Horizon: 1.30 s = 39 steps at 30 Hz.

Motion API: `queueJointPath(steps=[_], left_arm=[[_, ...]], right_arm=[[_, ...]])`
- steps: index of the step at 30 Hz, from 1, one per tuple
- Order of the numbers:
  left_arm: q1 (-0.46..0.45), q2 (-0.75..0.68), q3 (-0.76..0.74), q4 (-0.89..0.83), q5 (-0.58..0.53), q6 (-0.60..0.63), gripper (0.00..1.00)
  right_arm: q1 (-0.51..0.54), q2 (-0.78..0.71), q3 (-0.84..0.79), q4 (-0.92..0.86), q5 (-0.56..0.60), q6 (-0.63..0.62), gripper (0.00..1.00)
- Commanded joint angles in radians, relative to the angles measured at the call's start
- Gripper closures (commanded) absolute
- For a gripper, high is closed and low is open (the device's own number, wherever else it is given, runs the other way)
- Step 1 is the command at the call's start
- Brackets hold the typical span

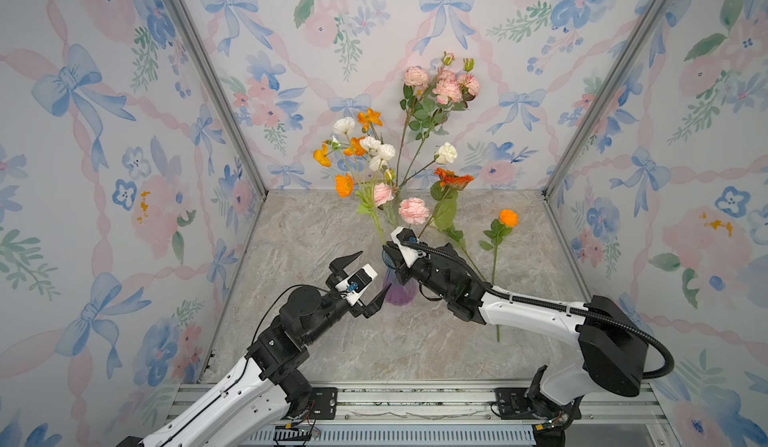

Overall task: Arrange the flowers into the vase
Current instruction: 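Lower the white flower stems into the vase with right gripper, then open right gripper and draw back from the vase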

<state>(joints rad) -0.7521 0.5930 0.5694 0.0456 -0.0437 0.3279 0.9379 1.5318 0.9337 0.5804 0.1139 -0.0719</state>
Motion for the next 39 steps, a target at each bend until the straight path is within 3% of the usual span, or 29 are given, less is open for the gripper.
queueJointPath(steps=[1,10,16,22,31,36,39], left_arm=[[0.004,0.001,-0.002,0.016,-0.007,-0.008,0.02],[0.005,0.031,0.0,0.016,-0.003,-0.01,0.02],[0.005,0.043,0.0,0.017,0.027,-0.007,0.02],[0.005,0.055,0.003,0.028,0.058,-0.003,0.02],[0.0,0.21,0.155,0.068,0.186,0.018,0.02],[-0.042,0.353,0.307,0.066,0.223,0.105,0.02],[-0.083,0.44,0.379,0.067,0.229,0.158,0.02]], right_arm=[[0.011,-0.037,-0.019,0.007,0.018,-0.006,0.82],[0.011,-0.076,-0.037,-0.008,0.035,-0.015,0.8],[0.012,-0.13,-0.067,-0.015,0.061,-0.014,0.69],[0.012,-0.212,-0.1,-0.045,0.086,0.004,0.49],[-0.007,-0.344,-0.139,-0.179,0.116,0.04,0.04],[-0.049,-0.464,-0.17,-0.32,0.19,0.09,0.0],[-0.12,-0.547,-0.187,-0.458,0.259,0.187,0.0]])
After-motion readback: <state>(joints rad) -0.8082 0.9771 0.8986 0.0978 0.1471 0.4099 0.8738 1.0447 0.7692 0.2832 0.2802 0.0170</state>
